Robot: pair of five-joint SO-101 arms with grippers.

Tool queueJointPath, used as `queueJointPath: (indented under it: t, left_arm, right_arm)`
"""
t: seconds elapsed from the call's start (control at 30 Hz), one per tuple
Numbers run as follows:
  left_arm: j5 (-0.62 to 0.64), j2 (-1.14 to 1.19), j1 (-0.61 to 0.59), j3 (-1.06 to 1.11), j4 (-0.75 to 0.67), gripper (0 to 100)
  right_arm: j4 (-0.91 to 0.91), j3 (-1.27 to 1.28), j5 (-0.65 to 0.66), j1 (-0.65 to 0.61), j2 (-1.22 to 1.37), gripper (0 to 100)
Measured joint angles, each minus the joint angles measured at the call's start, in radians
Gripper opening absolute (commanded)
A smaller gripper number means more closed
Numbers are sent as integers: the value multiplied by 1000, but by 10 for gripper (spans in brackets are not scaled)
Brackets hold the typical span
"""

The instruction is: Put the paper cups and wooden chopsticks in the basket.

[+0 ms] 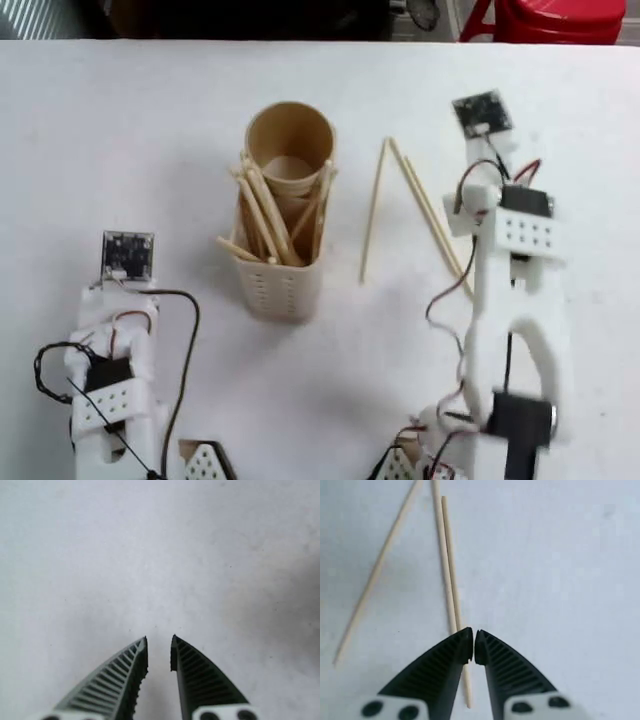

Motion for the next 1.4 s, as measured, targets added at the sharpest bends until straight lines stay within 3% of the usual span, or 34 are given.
queueJointPath:
  t: [0.13, 0.3, 0.43, 0.87, 1.4]
  left_arm:
    - [0, 0, 0, 0, 0, 98]
    - [0, 0, 0, 0, 0, 98]
    - [0, 0, 0, 0, 0, 98]
    - [0, 0, 0, 0, 0, 98]
    - [0, 0, 0, 0, 0, 98]
  right_arm:
    - [3, 86, 11, -57, -153, 51]
    - [3, 112, 118, -68, -144, 247]
    - [-44, 110, 212, -40, 17, 361]
    - [-104, -124, 373, -25, 562, 319]
    - [-84, -152, 388, 29, 479, 317]
